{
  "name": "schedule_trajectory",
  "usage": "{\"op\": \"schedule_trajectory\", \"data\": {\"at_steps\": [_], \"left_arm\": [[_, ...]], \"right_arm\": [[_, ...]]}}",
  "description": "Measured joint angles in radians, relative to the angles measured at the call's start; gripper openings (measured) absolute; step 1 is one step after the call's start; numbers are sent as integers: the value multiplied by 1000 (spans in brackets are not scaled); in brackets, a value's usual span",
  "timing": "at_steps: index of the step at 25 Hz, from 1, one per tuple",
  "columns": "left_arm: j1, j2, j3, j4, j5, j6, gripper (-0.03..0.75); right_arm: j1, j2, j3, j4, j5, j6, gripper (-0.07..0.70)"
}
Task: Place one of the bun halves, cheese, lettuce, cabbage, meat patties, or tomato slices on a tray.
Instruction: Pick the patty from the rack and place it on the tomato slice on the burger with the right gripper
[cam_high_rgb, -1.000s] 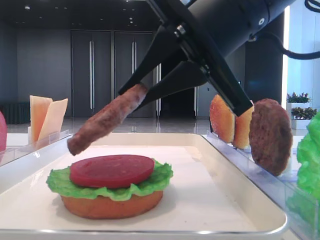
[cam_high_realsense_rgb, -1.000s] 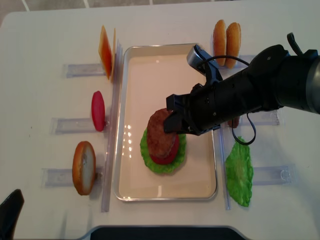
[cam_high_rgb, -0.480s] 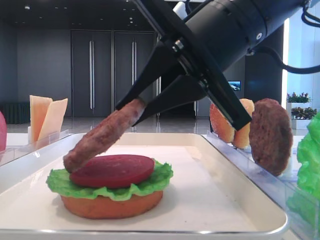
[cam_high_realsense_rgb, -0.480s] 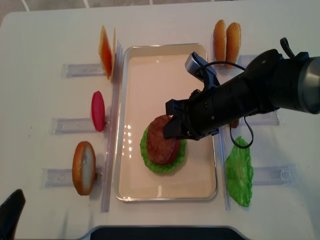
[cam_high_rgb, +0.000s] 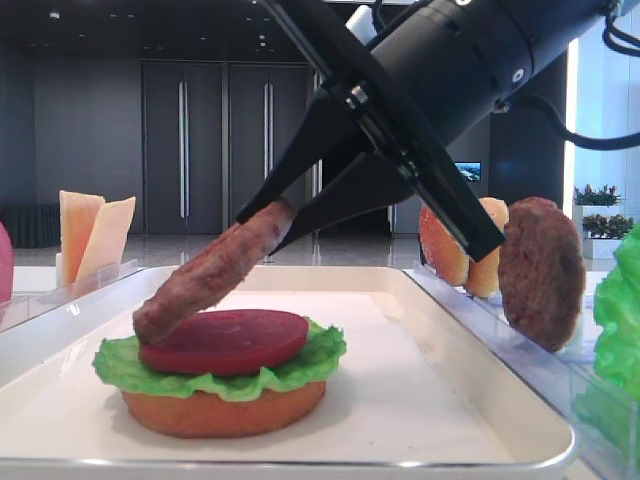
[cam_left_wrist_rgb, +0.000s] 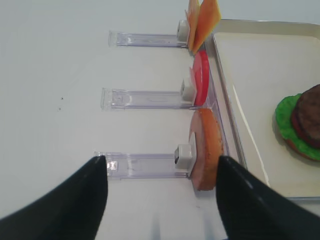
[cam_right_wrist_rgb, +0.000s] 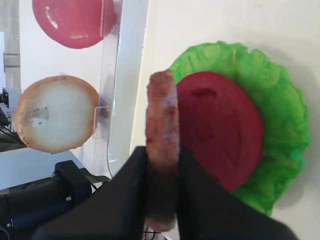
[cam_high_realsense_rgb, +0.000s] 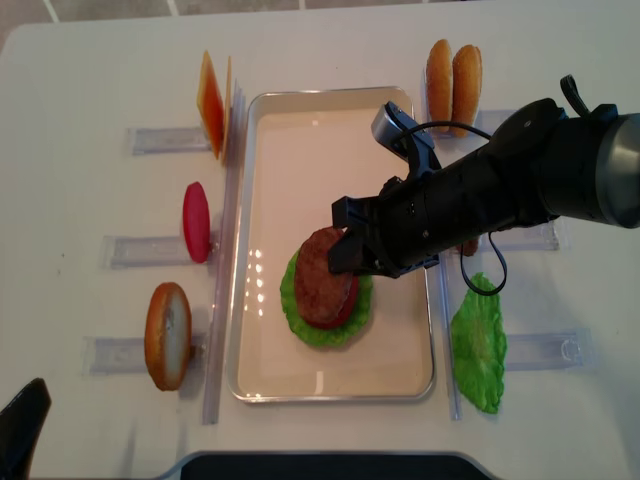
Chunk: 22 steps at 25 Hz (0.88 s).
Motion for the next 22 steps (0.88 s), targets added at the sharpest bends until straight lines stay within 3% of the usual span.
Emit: {"op": "schedule_trajectory", "data": {"at_steps": [16,18,22], "left_arm": [[0,0,0,-1,0,0,518],[0,0,0,-1,0,0,518],[0,0,0,-1,0,0,518]], "right_arm": [[0,0,0,-3,-10,3,140],[0,0,0,-5,-9,12,180],[0,0,0,-14,-8,30,332]]}}
